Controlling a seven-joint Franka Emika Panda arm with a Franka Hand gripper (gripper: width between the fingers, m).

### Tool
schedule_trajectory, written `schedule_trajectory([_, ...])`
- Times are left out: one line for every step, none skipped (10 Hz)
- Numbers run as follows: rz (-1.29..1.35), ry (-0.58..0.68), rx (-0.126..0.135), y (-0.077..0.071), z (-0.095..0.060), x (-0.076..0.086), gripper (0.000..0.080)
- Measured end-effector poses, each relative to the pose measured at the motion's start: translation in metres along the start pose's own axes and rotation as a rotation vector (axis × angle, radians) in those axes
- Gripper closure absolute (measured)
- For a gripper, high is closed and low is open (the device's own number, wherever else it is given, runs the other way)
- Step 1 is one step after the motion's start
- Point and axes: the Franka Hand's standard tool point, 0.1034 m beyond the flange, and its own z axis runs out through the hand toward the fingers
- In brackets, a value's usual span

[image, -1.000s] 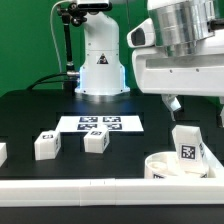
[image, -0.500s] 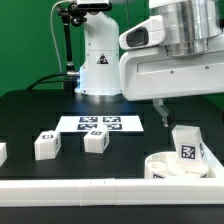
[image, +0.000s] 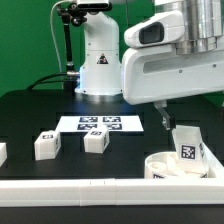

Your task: Assemble stool

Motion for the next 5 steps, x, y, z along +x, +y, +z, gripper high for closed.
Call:
schedule_trajectory([-0.156,0.013,-0.030,-0.0002,-0.0006,0.0030,0.0151])
schedule_trajectory([-0.256,0.015,-0.043,-0.0032,-0.0002,0.0038,0.0151])
schedule_trajectory([-0.350,0.012,-0.052,-0.0060,0.0004,0.0038,0.0151])
schedule_trajectory([-0.451,0.015,-0.064,-0.0075,0.0016,0.0044,0.0151])
schedule_trajectory([-0.513,0.015,-0.066,-0.0082,0.0027,0.0040,0.0151])
